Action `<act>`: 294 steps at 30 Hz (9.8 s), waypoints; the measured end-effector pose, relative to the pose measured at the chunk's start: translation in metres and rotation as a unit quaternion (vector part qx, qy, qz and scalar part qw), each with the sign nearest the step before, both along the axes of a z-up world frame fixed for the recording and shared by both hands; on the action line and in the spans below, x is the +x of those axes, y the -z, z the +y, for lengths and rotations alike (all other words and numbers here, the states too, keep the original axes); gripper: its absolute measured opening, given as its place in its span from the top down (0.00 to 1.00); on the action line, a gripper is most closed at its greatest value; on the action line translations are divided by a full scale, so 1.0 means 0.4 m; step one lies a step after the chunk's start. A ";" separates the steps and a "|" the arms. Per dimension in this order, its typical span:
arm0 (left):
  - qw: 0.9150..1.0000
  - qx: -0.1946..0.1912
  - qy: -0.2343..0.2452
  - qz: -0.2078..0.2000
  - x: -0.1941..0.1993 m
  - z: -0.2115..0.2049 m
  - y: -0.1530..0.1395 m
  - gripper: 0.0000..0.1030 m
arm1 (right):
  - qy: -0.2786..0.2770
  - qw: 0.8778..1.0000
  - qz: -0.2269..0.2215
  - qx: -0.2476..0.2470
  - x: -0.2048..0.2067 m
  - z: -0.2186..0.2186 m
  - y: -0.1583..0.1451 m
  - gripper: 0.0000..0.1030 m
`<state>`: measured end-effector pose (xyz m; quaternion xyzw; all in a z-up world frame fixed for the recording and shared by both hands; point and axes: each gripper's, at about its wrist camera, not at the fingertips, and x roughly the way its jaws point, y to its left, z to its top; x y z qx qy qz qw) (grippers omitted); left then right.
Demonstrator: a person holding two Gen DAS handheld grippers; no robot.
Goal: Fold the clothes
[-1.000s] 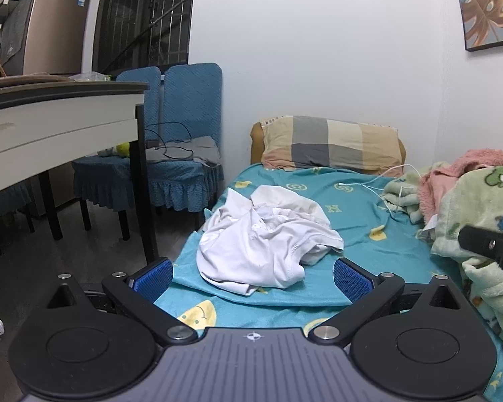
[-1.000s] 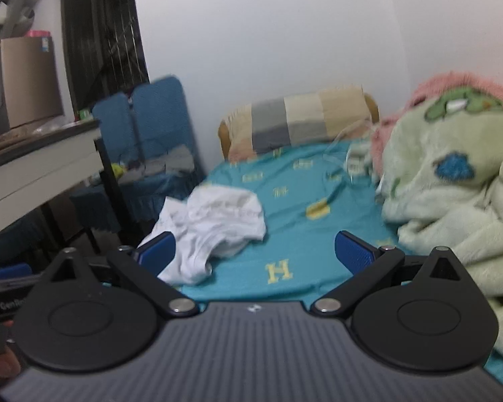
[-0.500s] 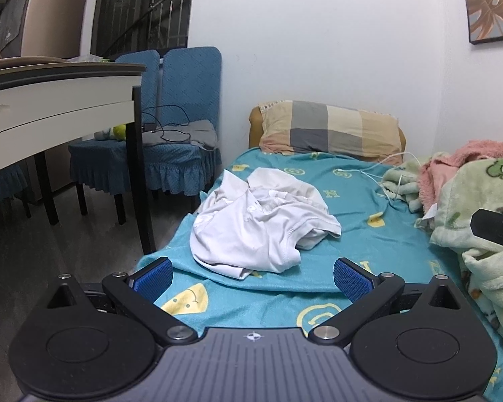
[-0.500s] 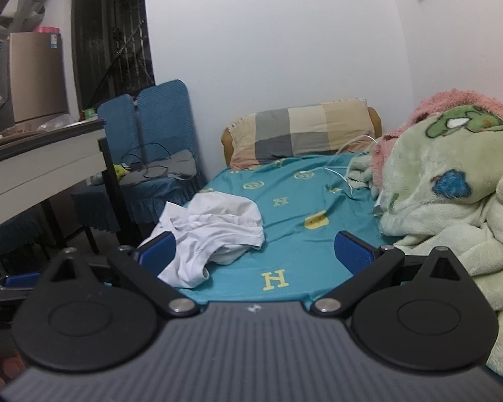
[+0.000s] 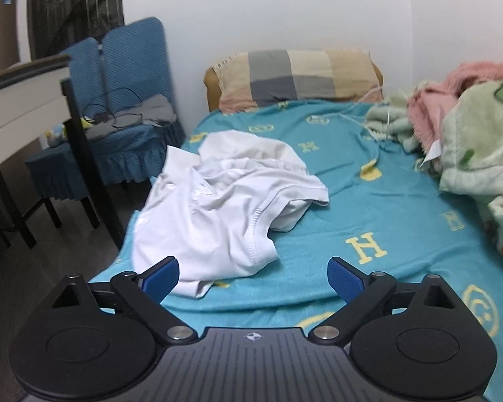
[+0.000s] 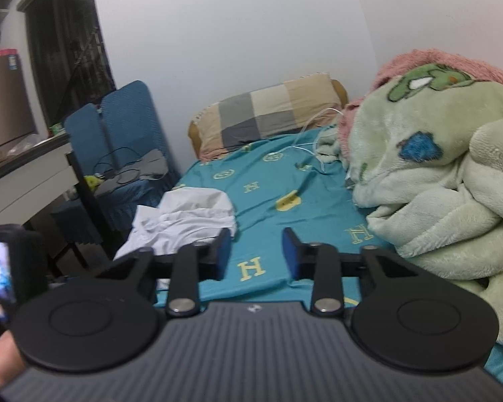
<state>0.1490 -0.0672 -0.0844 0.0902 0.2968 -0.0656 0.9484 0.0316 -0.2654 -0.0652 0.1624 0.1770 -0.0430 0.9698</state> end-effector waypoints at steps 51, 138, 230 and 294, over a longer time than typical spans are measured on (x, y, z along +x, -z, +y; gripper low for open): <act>0.978 -0.189 0.069 -0.050 -0.214 0.286 -0.236 0.92 | -0.229 0.969 0.083 0.041 0.112 0.261 0.132 0.66; 0.968 -0.168 -0.182 -0.029 -0.208 0.319 -0.157 0.44 | -0.157 0.975 0.155 0.012 0.202 0.192 0.188 0.41; 0.987 -0.104 -0.115 -0.045 0.976 0.036 0.050 0.93 | -0.003 0.997 0.023 -0.074 1.175 -0.092 0.109 0.90; 0.919 -0.337 -0.201 0.045 0.078 0.550 -0.076 0.04 | -0.064 0.993 0.057 0.083 0.165 -0.041 0.046 0.23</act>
